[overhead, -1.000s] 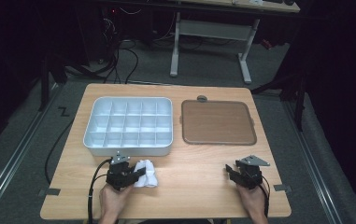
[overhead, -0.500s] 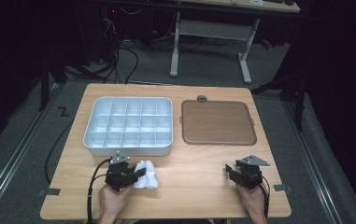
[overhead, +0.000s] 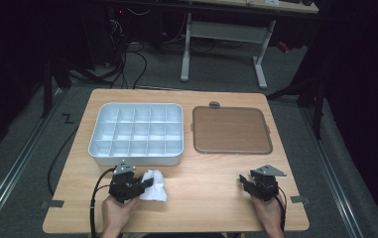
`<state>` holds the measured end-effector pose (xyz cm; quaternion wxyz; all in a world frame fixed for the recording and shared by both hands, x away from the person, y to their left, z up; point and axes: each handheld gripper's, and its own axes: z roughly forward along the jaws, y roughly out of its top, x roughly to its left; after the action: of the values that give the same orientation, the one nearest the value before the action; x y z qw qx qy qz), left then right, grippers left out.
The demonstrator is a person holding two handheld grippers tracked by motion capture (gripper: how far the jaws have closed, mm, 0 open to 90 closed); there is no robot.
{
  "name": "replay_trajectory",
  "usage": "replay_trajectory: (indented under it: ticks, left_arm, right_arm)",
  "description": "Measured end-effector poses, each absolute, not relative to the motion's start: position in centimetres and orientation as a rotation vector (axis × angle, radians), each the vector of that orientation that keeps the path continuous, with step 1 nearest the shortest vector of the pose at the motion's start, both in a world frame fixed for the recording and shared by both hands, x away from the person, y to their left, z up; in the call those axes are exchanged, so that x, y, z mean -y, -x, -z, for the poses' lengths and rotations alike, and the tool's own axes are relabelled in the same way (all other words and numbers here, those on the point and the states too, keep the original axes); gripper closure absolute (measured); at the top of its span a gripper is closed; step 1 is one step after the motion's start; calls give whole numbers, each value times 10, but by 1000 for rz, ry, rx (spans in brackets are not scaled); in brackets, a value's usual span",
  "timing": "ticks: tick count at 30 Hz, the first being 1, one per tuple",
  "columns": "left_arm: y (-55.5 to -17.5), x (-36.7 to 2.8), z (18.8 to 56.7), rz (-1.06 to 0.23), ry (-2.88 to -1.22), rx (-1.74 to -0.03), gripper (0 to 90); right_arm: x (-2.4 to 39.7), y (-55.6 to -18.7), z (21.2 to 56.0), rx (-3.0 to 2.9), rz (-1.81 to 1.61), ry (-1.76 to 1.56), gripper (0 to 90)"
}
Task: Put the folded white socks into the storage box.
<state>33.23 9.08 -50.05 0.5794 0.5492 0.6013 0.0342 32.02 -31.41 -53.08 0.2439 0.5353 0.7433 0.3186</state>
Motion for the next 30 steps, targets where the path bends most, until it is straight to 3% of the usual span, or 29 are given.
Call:
replay_trajectory:
  ticks: [30]
  left_arm:
    - [-332, -115, 471, -63, -1256, -1364, 728]
  right_arm:
    - [313, -321, 531, -2046, -874, -1455, 438]
